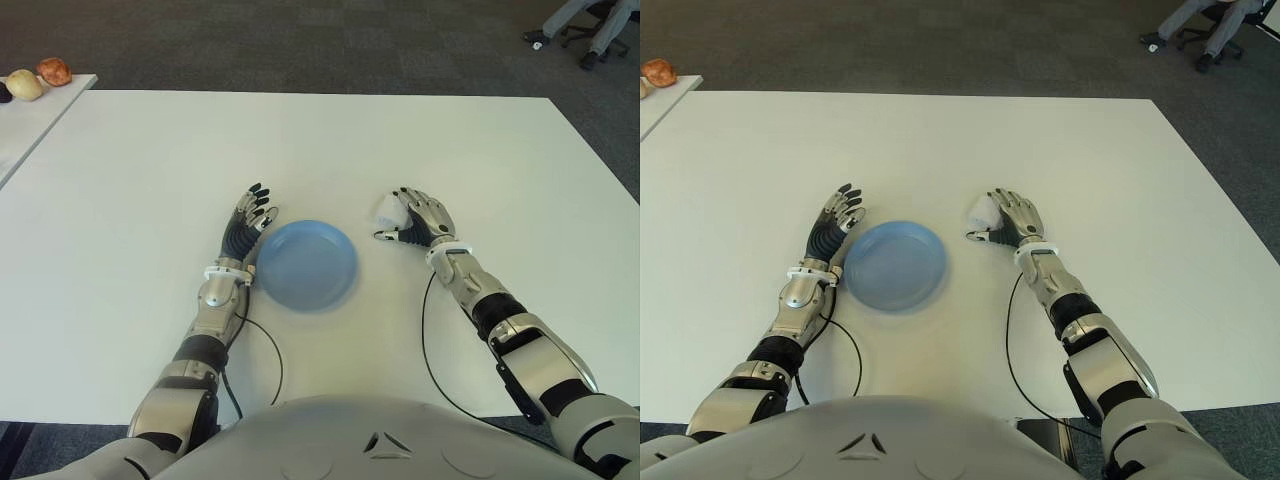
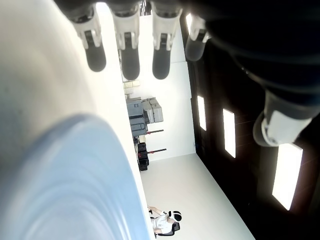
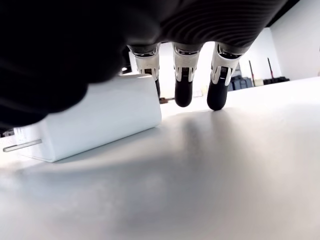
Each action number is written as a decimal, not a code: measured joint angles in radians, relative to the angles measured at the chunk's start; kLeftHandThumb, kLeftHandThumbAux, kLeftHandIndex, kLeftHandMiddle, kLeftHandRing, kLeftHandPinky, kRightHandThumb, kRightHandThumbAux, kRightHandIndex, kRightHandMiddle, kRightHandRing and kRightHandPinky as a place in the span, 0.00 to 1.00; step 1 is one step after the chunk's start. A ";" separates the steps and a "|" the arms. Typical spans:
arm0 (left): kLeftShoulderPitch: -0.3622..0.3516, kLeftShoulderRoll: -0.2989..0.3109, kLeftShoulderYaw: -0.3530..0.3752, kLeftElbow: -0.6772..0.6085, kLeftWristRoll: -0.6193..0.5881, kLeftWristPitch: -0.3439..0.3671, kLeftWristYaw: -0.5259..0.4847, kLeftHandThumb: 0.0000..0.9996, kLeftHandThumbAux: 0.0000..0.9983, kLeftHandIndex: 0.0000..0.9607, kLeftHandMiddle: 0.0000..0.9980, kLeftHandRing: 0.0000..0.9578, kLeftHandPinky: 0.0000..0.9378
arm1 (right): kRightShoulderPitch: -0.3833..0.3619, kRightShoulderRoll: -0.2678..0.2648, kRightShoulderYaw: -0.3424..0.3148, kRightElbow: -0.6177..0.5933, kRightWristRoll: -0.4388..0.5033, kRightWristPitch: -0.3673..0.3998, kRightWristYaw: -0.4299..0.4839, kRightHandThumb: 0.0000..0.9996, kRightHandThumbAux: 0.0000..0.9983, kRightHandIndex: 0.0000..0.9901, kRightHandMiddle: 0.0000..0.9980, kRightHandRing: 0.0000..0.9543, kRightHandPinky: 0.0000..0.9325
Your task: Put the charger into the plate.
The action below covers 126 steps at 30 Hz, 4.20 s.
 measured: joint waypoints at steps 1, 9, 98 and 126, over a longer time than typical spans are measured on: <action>0.000 0.000 0.000 0.000 0.000 0.000 0.000 0.00 0.50 0.08 0.16 0.16 0.16 | -0.001 0.000 -0.001 0.003 0.002 -0.007 -0.007 0.47 0.36 0.10 0.18 0.27 0.46; 0.000 0.000 0.000 0.000 0.000 0.000 0.000 0.00 0.49 0.06 0.14 0.15 0.15 | -0.009 0.002 -0.014 0.016 0.034 -0.055 -0.030 0.70 0.48 0.35 0.44 0.49 0.59; -0.010 0.001 0.002 0.015 -0.010 -0.008 -0.021 0.00 0.51 0.07 0.15 0.15 0.16 | 0.133 -0.016 -0.229 -0.874 0.084 -0.020 0.215 0.85 0.68 0.40 0.54 0.87 0.90; -0.027 -0.005 0.006 0.041 -0.013 0.002 -0.009 0.00 0.51 0.09 0.15 0.15 0.15 | 0.302 0.043 -0.149 -1.092 0.066 0.033 0.478 0.85 0.68 0.40 0.54 0.87 0.89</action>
